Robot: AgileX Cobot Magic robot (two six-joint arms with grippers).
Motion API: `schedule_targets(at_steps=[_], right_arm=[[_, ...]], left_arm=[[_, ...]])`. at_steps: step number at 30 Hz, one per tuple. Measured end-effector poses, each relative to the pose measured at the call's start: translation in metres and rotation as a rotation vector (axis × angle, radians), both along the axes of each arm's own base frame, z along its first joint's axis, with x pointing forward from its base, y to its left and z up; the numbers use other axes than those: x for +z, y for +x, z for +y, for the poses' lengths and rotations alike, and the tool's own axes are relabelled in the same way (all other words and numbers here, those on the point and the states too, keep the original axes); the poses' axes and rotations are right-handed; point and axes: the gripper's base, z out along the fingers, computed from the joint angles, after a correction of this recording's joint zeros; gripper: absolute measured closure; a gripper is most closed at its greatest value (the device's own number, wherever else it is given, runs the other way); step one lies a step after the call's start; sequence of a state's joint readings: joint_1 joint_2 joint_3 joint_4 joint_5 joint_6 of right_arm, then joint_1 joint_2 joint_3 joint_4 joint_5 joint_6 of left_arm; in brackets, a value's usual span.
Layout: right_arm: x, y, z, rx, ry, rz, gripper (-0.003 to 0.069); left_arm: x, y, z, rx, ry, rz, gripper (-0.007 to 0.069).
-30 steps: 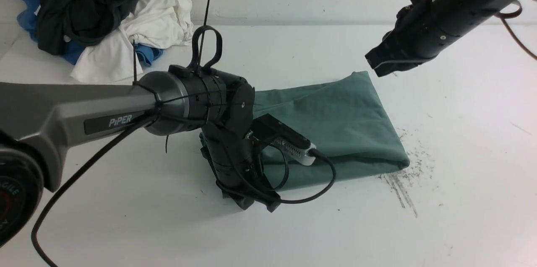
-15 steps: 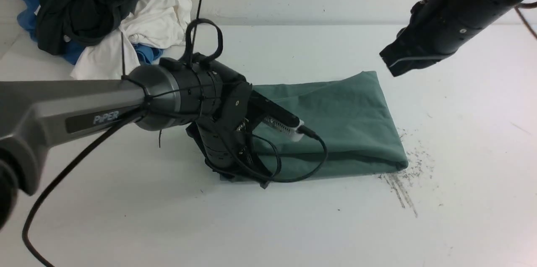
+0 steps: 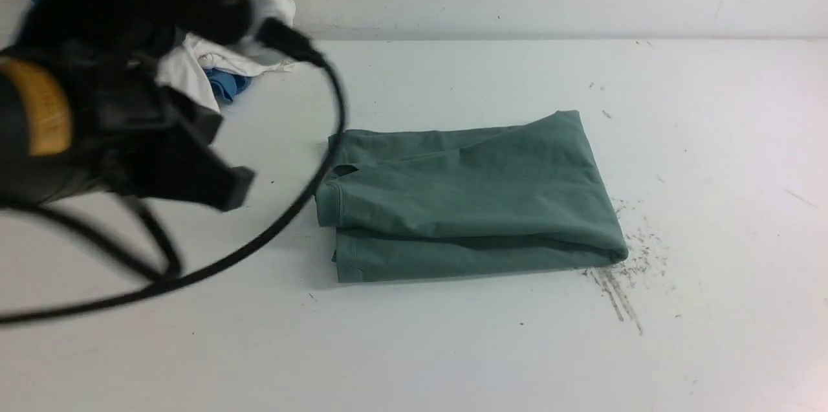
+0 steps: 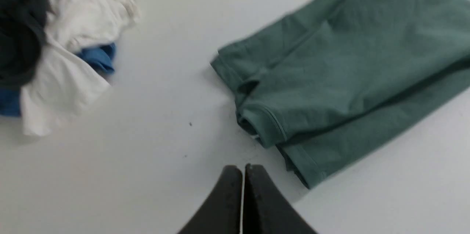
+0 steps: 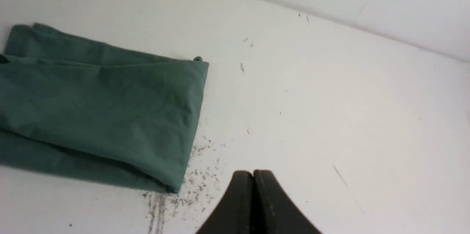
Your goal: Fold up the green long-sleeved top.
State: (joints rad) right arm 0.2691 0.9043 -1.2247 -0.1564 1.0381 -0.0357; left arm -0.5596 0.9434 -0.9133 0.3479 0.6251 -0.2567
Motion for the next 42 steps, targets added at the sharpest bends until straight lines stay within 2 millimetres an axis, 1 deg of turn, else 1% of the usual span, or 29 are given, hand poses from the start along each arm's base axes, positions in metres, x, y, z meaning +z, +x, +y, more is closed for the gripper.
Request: schedule_targets(at_steps=[1, 2, 3, 5, 7, 9, 10, 11, 12, 14, 17, 19, 20, 23, 26, 34, 39, 41, 42], right_arm=[[-0.013, -0.016, -0.002, 0.017, 0.031, -0.049, 0.0673], [-0.024, -0.025, -0.003, 0.031, 0.055, -0.083, 0.0673], [-0.039, -0.036, -0.004, 0.048, 0.09, -0.129, 0.0673], [-0.055, -0.046, -0.004, 0.064, 0.127, -0.177, 0.0673], [-0.1, -0.073, -0.007, 0.095, 0.24, -0.326, 0.0673], [-0.126, -0.087, -0.01, 0.105, 0.311, -0.427, 0.0673], [-0.131, -0.09, -0.01, 0.106, 0.327, -0.447, 0.0673], [-0.14, -0.095, -0.012, 0.108, 0.353, -0.487, 0.0673], [-0.159, -0.104, -0.014, 0.11, 0.404, -0.561, 0.0673], [-0.172, -0.11, -0.016, 0.112, 0.433, -0.613, 0.0673], [-0.187, -0.11, -0.016, 0.108, 0.446, -0.618, 0.0673], [-0.19, -0.109, -0.016, 0.107, 0.444, -0.607, 0.0673], [-0.195, -0.107, -0.015, 0.105, 0.44, -0.593, 0.0673], [-0.2, -0.106, -0.015, 0.102, 0.44, -0.57, 0.0673], [-0.203, -0.106, -0.015, 0.1, 0.444, -0.552, 0.0673], [-0.205, -0.106, -0.014, 0.099, 0.447, -0.535, 0.0673], [-0.219, -0.102, -0.014, 0.086, 0.407, -0.513, 0.0673], [-0.236, -0.099, -0.017, 0.042, 0.344, -0.483, 0.0673], [-0.237, -0.099, -0.017, 0.037, 0.339, -0.481, 0.0673]], left_arm=[[-0.004, -0.012, 0.007, -0.005, -0.019, -0.039, 0.0631], [-0.003, -0.02, 0.012, -0.009, -0.038, -0.074, 0.0631], [-0.007, -0.03, 0.018, -0.014, -0.052, -0.1, 0.0631], [-0.014, -0.04, 0.024, -0.017, -0.063, -0.117, 0.0631], [-0.032, -0.057, 0.033, -0.025, -0.082, -0.132, 0.0631], [-0.041, -0.067, 0.039, -0.033, -0.106, -0.153, 0.0631], [-0.042, -0.068, 0.039, -0.035, -0.111, -0.156, 0.0631], [-0.047, -0.073, 0.041, -0.038, -0.12, -0.163, 0.0631], [-0.052, -0.083, 0.047, -0.045, -0.139, -0.198, 0.0631], [-0.058, -0.094, 0.054, -0.048, -0.154, -0.232, 0.0631], [-0.068, -0.109, 0.063, -0.048, -0.187, -0.283, 0.0631], [-0.071, -0.113, 0.066, -0.048, -0.198, -0.298, 0.0631], [-0.073, -0.12, 0.07, -0.047, -0.217, -0.325, 0.0631], [-0.073, -0.127, 0.075, -0.046, -0.242, -0.359, 0.0631], [-0.072, -0.131, 0.077, -0.046, -0.256, -0.382, 0.0631], [-0.072, -0.131, 0.077, -0.046, -0.257, -0.384, 0.0631], [-0.072, -0.131, 0.077, -0.046, -0.257, -0.384, 0.0631], [-0.072, -0.131, 0.077, -0.046, -0.257, -0.384, 0.0631], [-0.072, -0.131, 0.077, -0.046, -0.257, -0.384, 0.0631]])
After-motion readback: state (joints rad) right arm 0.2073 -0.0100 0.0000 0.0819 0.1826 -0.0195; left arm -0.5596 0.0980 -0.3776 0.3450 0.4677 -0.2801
